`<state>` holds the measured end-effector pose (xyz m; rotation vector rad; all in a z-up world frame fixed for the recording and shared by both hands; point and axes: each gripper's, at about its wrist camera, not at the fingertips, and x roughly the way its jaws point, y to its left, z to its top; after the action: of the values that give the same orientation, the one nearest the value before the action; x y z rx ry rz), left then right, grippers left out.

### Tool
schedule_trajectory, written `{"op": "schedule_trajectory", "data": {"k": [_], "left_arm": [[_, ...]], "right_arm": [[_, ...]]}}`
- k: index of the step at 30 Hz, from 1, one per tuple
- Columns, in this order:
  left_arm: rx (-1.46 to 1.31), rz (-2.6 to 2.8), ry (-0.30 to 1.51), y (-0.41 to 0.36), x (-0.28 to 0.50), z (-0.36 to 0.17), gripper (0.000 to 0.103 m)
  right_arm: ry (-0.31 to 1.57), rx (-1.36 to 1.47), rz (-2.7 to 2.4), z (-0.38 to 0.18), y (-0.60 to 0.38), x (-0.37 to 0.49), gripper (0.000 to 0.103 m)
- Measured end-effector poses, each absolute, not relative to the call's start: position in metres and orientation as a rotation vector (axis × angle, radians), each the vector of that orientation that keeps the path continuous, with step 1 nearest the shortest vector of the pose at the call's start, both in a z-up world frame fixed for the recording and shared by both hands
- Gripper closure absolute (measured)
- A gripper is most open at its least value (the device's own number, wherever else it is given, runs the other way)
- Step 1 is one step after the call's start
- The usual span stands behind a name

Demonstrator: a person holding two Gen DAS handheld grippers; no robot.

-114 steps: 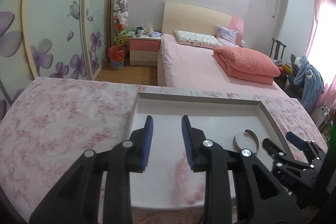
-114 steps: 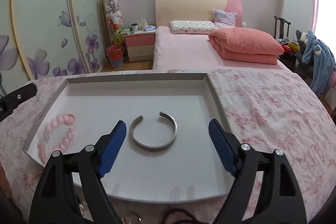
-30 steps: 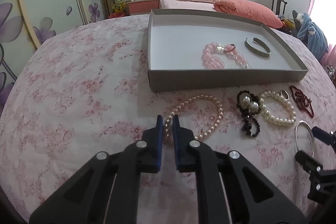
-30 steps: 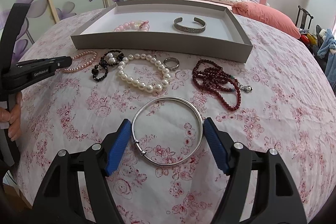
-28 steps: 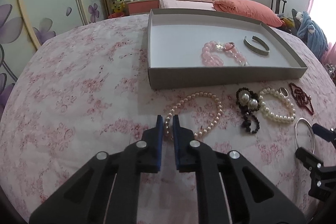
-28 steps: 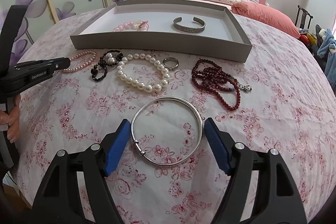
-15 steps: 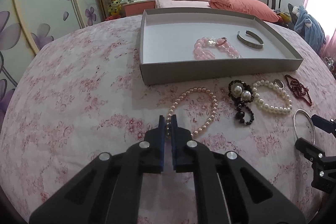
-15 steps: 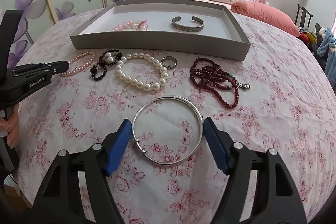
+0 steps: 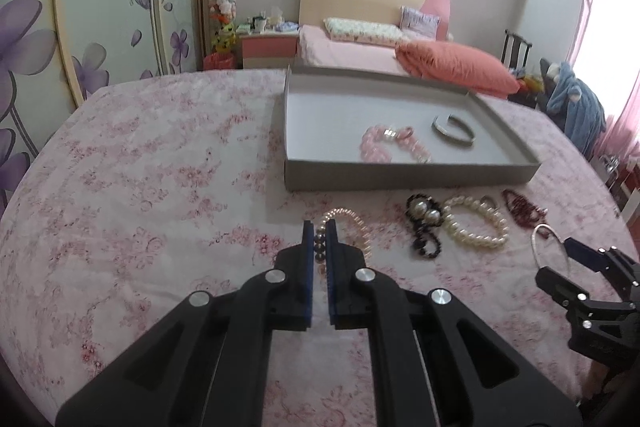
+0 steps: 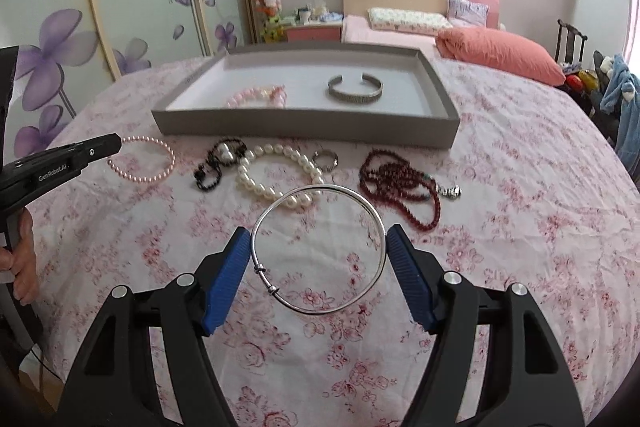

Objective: Organize jewelry
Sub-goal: 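Carry the silver bangle into the tray while the left tool carries the pearl bracelet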

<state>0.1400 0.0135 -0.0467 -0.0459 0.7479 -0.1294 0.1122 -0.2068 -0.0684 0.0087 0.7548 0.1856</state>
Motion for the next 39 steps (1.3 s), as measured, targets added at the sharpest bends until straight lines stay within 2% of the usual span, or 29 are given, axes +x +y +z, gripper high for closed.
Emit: {"op": "schedule_trajectory", "data": {"k": [17, 39], "left_arm": [[-0.053, -0.138, 0.59, 0.0, 0.108, -0.007, 0.097], [-0.006, -0.094, 0.442, -0.016, 0.096, 0.028, 0.097]], "right_arm": [[0.518, -0.003, 0.176, -0.026, -0.197, 0.095, 0.033], [0.302, -0.028, 0.082, 0.013, -0.203, 0.094, 0.033]]}}
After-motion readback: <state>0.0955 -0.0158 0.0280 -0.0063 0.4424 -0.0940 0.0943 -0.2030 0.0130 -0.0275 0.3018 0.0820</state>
